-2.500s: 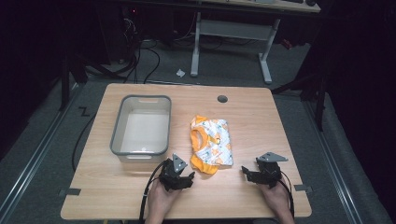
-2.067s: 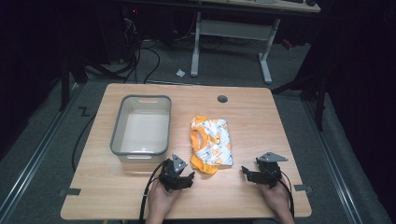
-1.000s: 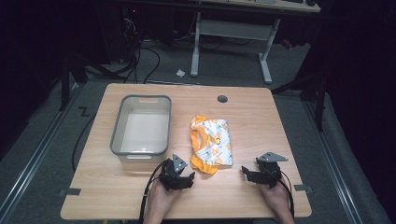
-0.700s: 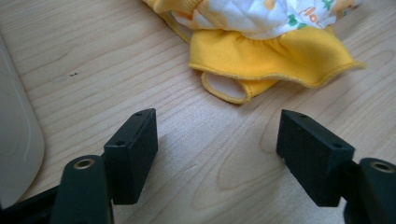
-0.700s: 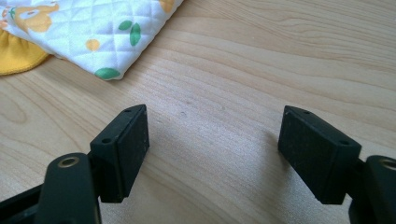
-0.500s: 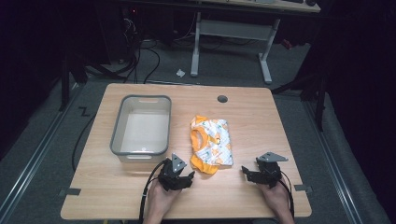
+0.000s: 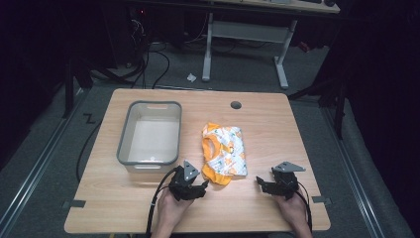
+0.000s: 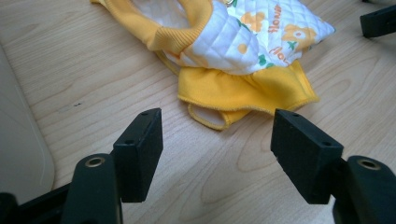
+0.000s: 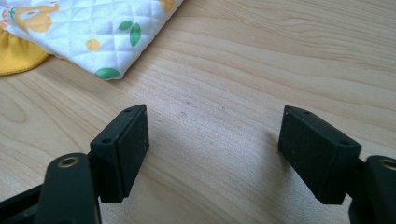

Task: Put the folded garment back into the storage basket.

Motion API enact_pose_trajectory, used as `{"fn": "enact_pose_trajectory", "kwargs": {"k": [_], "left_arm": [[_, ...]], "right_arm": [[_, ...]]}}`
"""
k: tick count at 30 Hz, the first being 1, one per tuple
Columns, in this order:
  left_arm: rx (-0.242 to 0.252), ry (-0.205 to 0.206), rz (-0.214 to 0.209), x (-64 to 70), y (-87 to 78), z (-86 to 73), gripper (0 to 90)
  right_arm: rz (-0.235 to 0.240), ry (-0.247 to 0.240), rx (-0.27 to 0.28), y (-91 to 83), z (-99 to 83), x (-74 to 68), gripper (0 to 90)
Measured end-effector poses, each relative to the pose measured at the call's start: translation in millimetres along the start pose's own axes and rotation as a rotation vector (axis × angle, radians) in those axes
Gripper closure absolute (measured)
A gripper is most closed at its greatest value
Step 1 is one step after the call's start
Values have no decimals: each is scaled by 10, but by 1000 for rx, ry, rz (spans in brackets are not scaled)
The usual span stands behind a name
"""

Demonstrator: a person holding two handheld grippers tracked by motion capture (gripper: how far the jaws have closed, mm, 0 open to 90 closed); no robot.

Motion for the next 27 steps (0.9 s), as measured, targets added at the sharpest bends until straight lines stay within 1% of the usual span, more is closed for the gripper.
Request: {"fn": "enact_pose_trajectory", "kwargs": {"k": [3,4,6,7,8,9,12,14,19,22,23,24,25,27], "left_arm": [[2,0,-5,18,4,24,345],[3,9,-7,38,5,49,345],[1,13,-9,54,7,63,345],[2,26,-10,84,11,96,345],[2,26,-10,84,11,96,345],[4,34,-15,118,20,129,345],[4,43,-20,156,50,166,344],[8,40,-25,171,60,175,344],[-9,56,-26,222,108,203,343],[-11,54,-25,226,110,226,341],[-17,45,-24,227,117,246,340],[-17,45,-24,227,117,246,338],[-29,40,-23,231,130,258,336],[-30,40,-21,234,139,264,335]], "right_arm": [[0,0,0,0,0,0,248],[0,0,0,0,0,0,248],[0,0,0,0,0,0,248],[0,0,0,0,0,0,248],[0,0,0,0,0,0,248],[0,0,0,0,0,0,248],[0,0,0,0,0,0,248],[0,0,0,0,0,0,248],[0,0,0,0,0,0,248],[0,0,0,0,0,0,248],[0,0,0,0,0,0,248],[0,0,0,0,0,0,248],[0,0,0,0,0,0,248],[0,1,-1,0,0,0,248]]}}
Point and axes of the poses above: each handheld gripper's, and its own axes: y roughly forward along the jaws, z roughly out of its top, x roughly to its right, the point moved 8 cm from there along y, roughly forward along the jaws, and after that the axes turned 15 degrees about -y, right-handed, at the moved point
